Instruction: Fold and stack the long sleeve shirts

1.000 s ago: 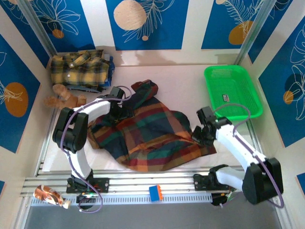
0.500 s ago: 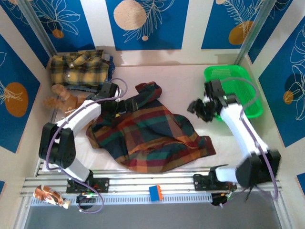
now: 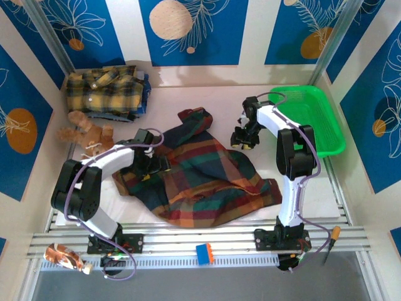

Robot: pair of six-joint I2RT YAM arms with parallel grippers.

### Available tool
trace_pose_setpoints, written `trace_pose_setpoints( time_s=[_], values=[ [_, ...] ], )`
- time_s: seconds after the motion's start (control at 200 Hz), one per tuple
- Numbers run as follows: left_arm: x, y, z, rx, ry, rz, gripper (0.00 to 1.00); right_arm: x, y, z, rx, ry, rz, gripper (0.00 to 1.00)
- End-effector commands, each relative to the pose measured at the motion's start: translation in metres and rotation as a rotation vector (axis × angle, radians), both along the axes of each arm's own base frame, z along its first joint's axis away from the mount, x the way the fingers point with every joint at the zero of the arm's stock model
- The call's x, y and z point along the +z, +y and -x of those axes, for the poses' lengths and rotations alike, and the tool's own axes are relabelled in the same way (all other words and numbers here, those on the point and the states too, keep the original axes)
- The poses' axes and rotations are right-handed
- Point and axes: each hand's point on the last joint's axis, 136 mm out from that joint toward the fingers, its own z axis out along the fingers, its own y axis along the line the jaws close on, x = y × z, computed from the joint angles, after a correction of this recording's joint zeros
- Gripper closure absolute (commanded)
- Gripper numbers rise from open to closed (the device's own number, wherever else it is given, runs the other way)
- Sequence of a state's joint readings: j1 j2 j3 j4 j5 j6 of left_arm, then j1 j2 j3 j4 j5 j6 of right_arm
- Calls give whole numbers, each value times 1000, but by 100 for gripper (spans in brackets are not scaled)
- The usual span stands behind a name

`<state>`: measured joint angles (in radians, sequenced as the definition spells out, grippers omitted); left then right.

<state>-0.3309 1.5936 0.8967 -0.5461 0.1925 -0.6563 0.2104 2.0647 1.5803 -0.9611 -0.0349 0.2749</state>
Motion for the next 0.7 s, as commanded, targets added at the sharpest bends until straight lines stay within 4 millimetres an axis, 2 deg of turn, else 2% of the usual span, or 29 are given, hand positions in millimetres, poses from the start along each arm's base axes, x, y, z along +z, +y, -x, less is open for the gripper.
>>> trace_pose_setpoints(
  time_s=[0.0,0.22,0.345,0.445,0.53,0.695],
  values=[
    [-9,15,10,50,33,-52,10,-8,5,26,71,51,-14,54],
    [-11,15,10,55,32,-53,11,-27,11,37,116,87,7,57],
    [-11,15,9,53,26,-58,11,-36,8,41,116,106,78,70],
    [-10,18,9,54,23,-75,11,-46,-14,35,71,112,248,90],
    [-9,22,9,49,19,-94,11,-45,-42,22,-71,96,354,100],
    [-4,29,6,37,12,-138,11,-14,-86,-7,-409,-12,311,100]
  ],
)
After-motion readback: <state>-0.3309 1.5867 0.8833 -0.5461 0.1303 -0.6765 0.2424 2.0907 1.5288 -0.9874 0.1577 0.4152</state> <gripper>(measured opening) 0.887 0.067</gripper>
